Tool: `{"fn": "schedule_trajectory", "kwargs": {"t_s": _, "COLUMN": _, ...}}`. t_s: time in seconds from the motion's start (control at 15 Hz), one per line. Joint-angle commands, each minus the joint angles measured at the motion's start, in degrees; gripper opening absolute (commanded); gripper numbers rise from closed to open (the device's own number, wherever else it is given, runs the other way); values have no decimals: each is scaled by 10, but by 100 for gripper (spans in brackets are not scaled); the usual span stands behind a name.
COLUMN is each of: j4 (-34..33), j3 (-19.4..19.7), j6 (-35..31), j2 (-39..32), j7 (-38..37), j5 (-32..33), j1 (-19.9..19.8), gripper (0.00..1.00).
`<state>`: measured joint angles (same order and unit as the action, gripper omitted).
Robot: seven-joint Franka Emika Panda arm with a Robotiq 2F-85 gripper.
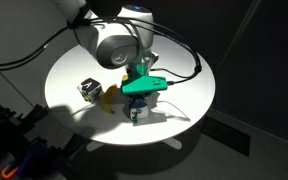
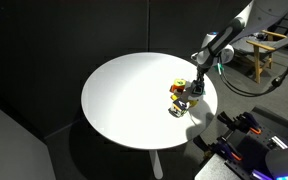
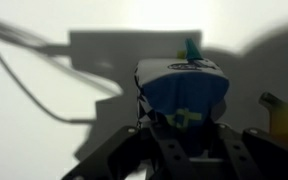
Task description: Pick up the block with the number four on it and move it to the left side of the table
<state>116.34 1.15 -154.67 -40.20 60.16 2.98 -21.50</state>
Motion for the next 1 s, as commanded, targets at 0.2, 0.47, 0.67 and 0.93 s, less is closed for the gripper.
{"fn": "schedule_trajectory", "kwargs": {"t_s": 0.2, "j4": 17, "j3": 6, "j6": 53, "j2": 46, "j7": -80, "j5": 2, "j1": 20, "gripper": 5}}
{"fn": "schedule_trajectory", "kwargs": {"t_s": 0.47, "j4": 27, "j3": 7, "j6": 74, "j2": 73, "j7": -129, "j5": -3, "j1": 29, "gripper": 5}}
{"fn": "schedule_trajectory", "kwargs": {"t_s": 0.67, "j4": 34, "j3": 6, "j6": 81, "j2": 90, "j7": -175, "j5": -7, "j1": 37, "gripper": 6}}
{"fn": "schedule_trajectory", "kwargs": {"t_s": 0.93, "j4": 50, "j3": -6, "j6": 81, "j2": 110, "j7": -234, "j5": -26, "j1": 43, "gripper": 6}}
